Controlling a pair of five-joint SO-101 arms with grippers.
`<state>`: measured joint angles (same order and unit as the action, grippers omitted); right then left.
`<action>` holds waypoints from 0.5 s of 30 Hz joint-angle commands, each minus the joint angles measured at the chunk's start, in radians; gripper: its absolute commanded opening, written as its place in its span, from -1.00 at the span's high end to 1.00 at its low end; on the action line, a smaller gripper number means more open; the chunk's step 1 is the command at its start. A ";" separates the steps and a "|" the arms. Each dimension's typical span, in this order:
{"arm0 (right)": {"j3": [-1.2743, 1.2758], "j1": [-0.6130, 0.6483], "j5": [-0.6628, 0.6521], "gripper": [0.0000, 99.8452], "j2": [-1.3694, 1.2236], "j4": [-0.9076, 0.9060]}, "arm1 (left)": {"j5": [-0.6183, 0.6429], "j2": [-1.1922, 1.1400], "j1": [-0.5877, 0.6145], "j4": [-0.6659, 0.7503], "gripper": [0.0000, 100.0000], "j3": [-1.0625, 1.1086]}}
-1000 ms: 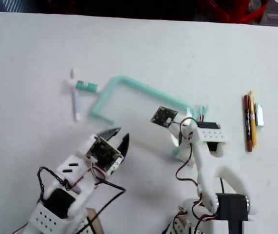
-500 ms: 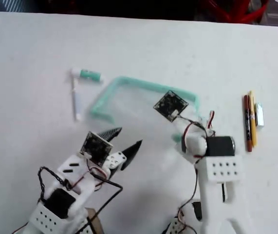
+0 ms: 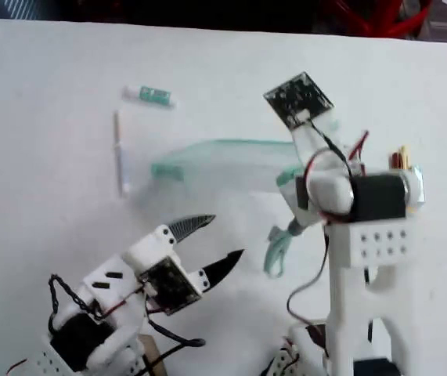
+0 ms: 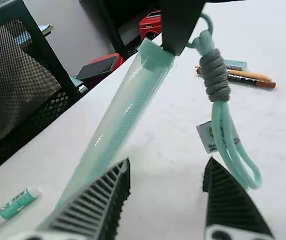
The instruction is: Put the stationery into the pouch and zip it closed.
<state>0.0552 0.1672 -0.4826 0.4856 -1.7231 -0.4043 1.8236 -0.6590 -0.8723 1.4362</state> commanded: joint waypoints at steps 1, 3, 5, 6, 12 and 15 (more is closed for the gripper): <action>-0.078 0.015 -0.028 0.96 -0.104 -0.004 | -0.077 -0.002 0.030 0.106 0.52 -0.014; -0.117 0.038 -0.072 0.96 -0.127 -0.004 | -0.086 -0.004 0.081 0.241 0.52 0.046; -0.144 0.056 -0.098 0.96 -0.139 -0.004 | -0.086 -0.004 0.136 0.356 0.48 0.107; -0.153 0.070 -0.104 0.96 -0.140 -0.004 | -0.086 -0.004 0.157 0.397 0.44 0.135; -0.164 0.102 -0.126 0.96 -0.186 -0.004 | -0.097 -0.004 0.248 0.480 0.33 0.181; -0.164 0.117 -0.127 0.96 -0.194 -0.004 | -0.190 -0.004 0.239 0.480 0.33 0.222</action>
<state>-0.0675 0.2593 -0.5992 0.2877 -1.7231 -0.5317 1.8220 -0.4273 -0.4181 1.6387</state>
